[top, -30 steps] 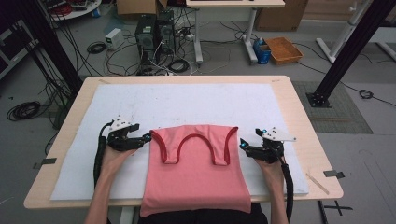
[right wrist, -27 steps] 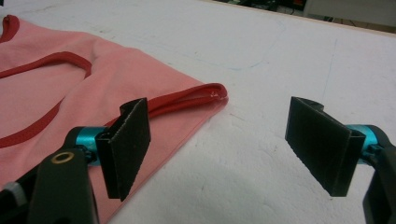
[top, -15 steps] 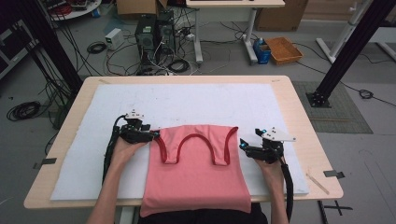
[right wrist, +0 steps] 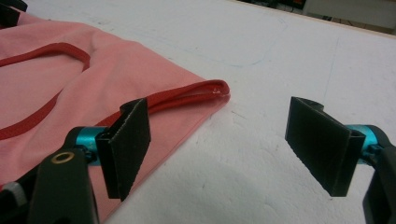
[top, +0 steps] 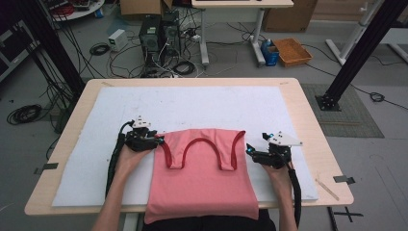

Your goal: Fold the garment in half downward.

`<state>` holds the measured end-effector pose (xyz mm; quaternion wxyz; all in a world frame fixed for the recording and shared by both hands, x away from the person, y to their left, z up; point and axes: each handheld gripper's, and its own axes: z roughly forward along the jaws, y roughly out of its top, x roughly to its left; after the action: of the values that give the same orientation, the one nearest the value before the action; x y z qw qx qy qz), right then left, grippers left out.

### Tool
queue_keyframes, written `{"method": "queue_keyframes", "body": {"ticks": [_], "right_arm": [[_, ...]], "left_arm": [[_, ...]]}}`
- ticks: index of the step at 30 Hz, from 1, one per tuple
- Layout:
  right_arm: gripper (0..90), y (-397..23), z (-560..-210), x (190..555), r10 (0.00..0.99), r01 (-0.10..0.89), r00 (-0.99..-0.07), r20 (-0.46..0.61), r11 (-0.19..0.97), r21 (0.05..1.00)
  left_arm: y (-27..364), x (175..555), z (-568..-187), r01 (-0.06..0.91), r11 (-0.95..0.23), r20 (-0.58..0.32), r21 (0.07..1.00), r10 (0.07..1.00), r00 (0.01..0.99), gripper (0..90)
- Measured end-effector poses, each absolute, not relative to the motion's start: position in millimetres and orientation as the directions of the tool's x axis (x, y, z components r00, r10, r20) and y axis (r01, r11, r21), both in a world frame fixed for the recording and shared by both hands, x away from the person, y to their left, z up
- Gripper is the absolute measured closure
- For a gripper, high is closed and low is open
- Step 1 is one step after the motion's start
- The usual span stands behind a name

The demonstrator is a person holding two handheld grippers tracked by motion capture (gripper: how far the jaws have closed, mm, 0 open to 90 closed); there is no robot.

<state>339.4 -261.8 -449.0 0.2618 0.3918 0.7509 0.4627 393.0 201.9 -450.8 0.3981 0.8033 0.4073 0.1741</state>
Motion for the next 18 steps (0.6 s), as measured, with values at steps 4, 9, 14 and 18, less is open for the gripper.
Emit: {"method": "queue_keyframes", "body": {"ticks": [4, 9, 14, 18], "right_arm": [[22.1, -261.2, -449.0, 339.4, 0.833, 0.352, -0.552, -0.031, 0.266, 0.897], [22.1, -260.0, -449.0, 339.3, 0.835, 0.352, -0.549, -0.039, 0.274, 0.895], [22.1, -258.5, -449.1, 339.3, 0.835, 0.351, -0.548, -0.054, 0.288, 0.891], [22.1, -257.5, -449.1, 339.6, 0.835, 0.355, -0.547, -0.06, 0.296, 0.887]], "left_arm": [[202.0, 392.9, -451.1, 0.518, -0.345, -0.059, 0.783, 0.788, 0.613, 61.2], [201.0, 391.8, -451.0, 0.503, -0.362, -0.048, 0.785, 0.774, 0.632, 68.3], [200.2, 391.1, -451.1, 0.49, -0.38, -0.042, 0.785, 0.756, 0.653, 77.3], [200.5, 391.5, -451.4, 0.493, -0.372, -0.052, 0.786, 0.755, 0.653, 79.6]]}}
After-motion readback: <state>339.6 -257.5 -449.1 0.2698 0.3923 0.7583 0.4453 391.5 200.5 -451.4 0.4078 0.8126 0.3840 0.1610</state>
